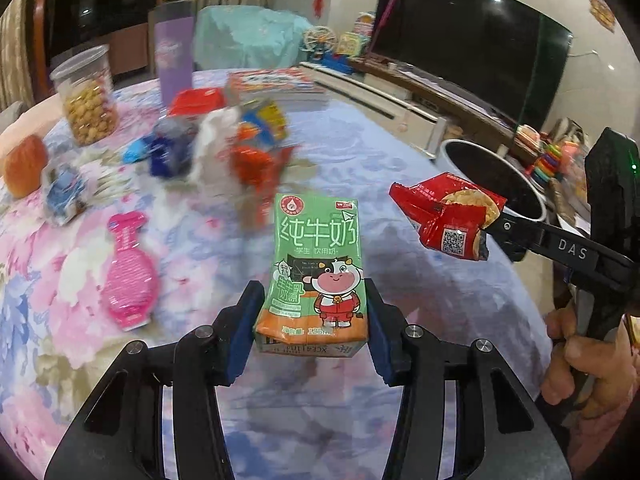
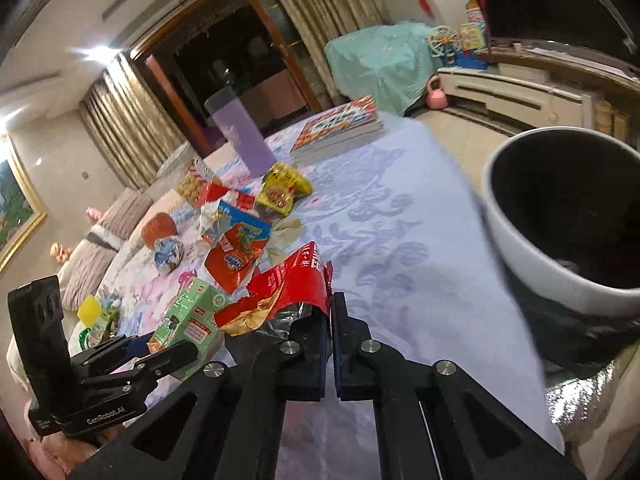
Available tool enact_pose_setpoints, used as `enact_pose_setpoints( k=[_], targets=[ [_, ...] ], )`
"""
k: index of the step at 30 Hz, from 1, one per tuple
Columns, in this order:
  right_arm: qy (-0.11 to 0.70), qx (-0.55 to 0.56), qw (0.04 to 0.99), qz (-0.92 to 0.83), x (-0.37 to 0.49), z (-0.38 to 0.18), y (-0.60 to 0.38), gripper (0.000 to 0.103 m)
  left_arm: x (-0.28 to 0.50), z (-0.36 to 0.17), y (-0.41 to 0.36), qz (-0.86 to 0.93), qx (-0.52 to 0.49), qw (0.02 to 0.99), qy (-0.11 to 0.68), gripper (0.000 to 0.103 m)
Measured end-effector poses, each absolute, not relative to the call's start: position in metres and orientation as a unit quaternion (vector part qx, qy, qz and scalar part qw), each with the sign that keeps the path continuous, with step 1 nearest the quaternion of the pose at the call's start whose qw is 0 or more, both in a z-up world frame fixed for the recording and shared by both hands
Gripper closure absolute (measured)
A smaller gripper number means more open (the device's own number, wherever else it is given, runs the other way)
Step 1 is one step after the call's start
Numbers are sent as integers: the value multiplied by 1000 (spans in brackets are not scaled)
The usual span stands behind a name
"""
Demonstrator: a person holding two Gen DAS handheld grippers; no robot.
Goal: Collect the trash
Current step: 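Carry the milk carton and chip bag in both tools over the bin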
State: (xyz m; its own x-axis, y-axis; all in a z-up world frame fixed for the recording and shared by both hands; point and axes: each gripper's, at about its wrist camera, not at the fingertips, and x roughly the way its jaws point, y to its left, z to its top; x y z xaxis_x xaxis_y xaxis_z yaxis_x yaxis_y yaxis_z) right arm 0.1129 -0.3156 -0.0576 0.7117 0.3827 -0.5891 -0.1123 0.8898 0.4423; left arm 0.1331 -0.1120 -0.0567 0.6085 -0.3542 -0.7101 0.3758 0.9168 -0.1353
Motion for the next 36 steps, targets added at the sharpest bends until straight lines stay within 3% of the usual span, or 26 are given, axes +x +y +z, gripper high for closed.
enact_pose_setpoints(
  k=[36],
  targets=[
    [313, 217, 924, -21, 82, -34, -472, 101, 166, -19, -303, -342, 83, 859, 372, 55]
  ],
)
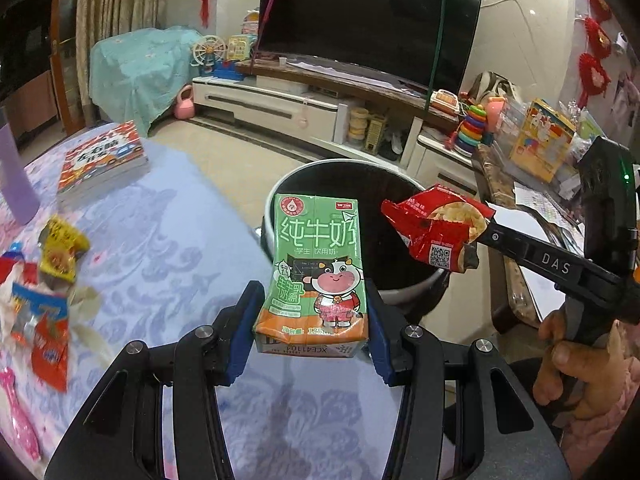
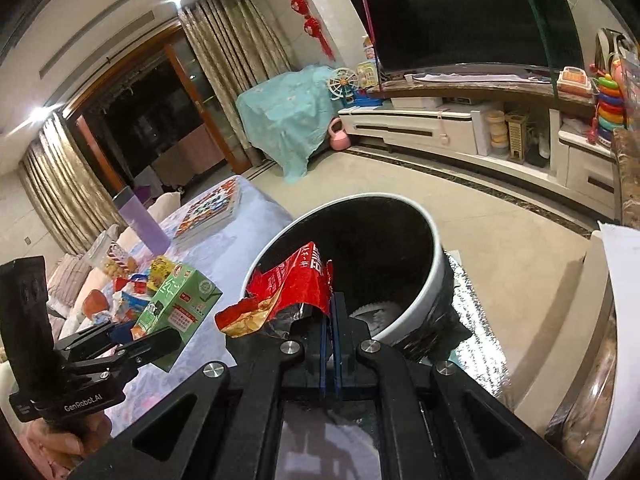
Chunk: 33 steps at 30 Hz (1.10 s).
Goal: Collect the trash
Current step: 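Carry the milk carton and chip bag in both tools over the bin, then open both tools to drop the carton and chip bag into the bin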
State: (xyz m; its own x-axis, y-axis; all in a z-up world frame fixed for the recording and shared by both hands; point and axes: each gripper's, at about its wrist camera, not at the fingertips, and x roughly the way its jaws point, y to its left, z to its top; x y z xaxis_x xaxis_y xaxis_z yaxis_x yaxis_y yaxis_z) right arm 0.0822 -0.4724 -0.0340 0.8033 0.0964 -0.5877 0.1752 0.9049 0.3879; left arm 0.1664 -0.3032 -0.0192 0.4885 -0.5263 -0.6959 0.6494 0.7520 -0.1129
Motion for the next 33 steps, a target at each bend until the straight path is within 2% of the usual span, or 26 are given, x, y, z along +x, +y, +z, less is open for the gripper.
enact_pose_setpoints(
  k=[19, 22, 27, 28, 30, 31, 32, 33],
  targets=[
    [359, 183, 915, -34, 118, -43, -496, 100, 206, -33, -353, -349, 111, 840, 400, 55],
    [365, 179, 913, -38, 123, -45, -498, 96, 210, -36, -357, -351, 111, 835, 408, 55],
    [384, 154, 909, -51, 129, -44, -495, 94, 210, -36, -361, -351, 115, 834, 411, 52],
    [385, 152, 909, -53, 129, -43, -495, 93, 209, -35, -360, -351, 114, 834, 409, 50],
    [384, 153, 909, -58, 127, -42, -496, 77, 208, -33, -358, -347, 114, 838, 405, 40],
    [383, 153, 909, -61, 126, -41, -496, 58, 208, -33, -356, -346, 112, 840, 403, 38],
    [381, 153, 910, -62, 125, -41, -497, 47, 207, -32, -354, -345, 109, 841, 402, 36],
    [378, 154, 911, -63, 123, -40, -497, 47, 208, -31, -351, -345, 105, 842, 401, 36]
  ],
)
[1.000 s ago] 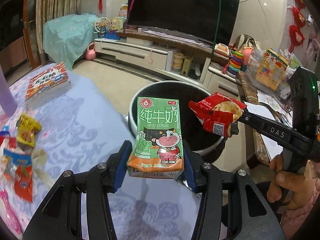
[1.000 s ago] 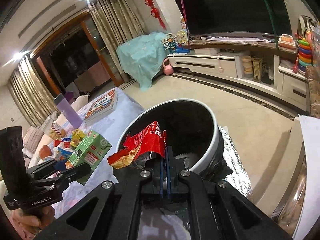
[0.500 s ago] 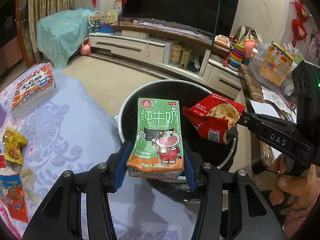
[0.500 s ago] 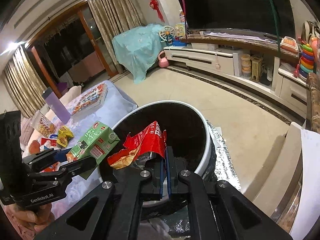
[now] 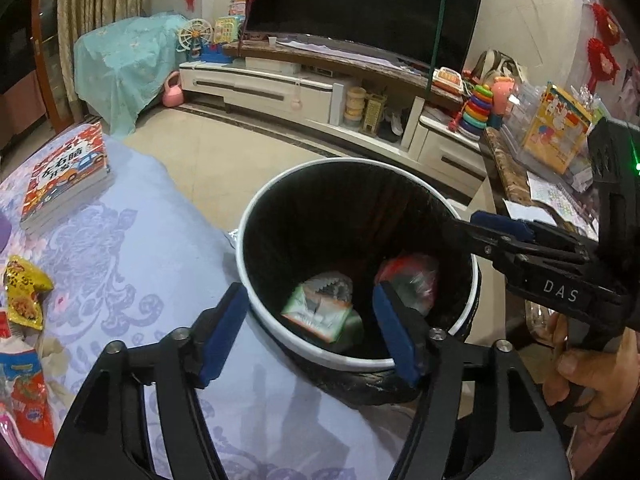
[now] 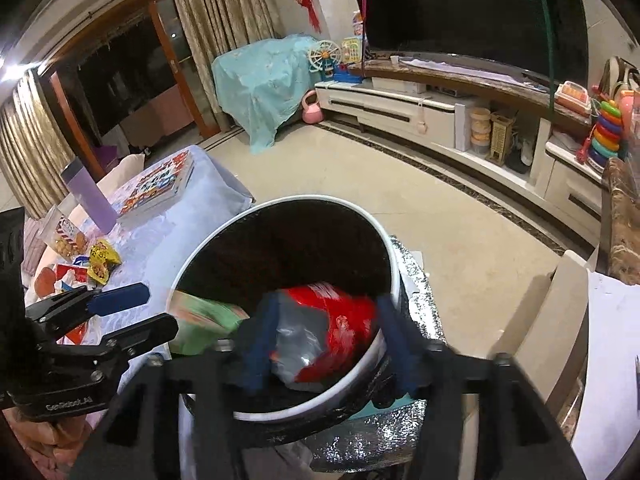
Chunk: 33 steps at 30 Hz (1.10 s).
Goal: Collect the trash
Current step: 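Open both tools to drop the carton and chip bag into the bin, then move the left tool to the pink hairbrush while the right tool reaches the orange snack bag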
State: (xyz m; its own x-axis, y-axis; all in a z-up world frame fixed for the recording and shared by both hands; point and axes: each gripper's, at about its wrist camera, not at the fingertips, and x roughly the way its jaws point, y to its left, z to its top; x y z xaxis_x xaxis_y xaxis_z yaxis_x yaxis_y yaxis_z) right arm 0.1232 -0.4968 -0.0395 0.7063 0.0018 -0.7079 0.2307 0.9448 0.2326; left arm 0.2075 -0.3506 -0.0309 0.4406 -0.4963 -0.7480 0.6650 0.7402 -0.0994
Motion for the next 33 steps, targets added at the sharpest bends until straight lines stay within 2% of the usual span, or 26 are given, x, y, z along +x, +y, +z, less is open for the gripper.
enact_pose_setpoints(
  k=[6, 12, 15, 17, 23, 33],
  targets=[
    [370, 163, 913, -58, 115, -36, -493, 47, 203, -26, -325, -331, 84, 851, 399, 35],
    [353, 175, 918, -50, 99, -30, -480, 38, 184, -29, -286, -304, 66, 864, 397, 33],
    [336, 178, 924, -39, 91, -24, -466, 31, 174, -31, -259, -288, 47, 870, 397, 32],
    [325, 176, 929, -28, 85, -21, -452, 18, 168, -33, -243, -276, 40, 874, 398, 31],
    [313, 197, 929, 8, 79, -20, -416, 10, 152, -40, -187, -237, 16, 884, 402, 28],
    [339, 212, 914, 72, 85, -38, -345, 9, 135, -53, -93, -162, -28, 896, 412, 27]
  ],
)
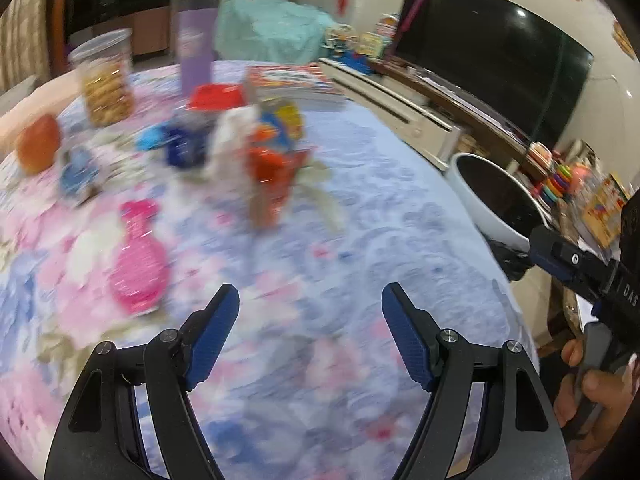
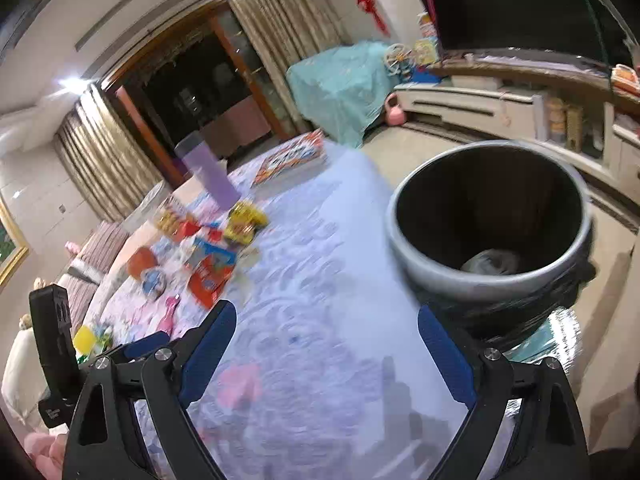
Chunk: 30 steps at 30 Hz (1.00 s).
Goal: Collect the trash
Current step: 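Move the left tool to the pink hairbrush while the right tool reaches the orange snack bag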
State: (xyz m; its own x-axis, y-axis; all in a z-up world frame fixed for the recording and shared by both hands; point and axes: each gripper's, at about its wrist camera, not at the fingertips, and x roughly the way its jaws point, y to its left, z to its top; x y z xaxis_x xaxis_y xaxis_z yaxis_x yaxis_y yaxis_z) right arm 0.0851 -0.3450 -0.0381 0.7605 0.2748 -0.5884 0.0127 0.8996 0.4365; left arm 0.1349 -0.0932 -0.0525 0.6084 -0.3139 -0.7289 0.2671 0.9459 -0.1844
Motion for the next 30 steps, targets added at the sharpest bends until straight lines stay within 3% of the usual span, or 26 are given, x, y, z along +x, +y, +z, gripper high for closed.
enact_pose_setpoints(
  k=[13, 30],
  targets=[
    [368, 183, 902, 132, 101, -54, -262, 9, 129, -63, -8, -100, -72, 902, 415, 27],
    [374, 168, 897, 161, 131, -63, -216, 9, 138, -75, 14, -75, -75, 896, 430, 25]
  ],
)
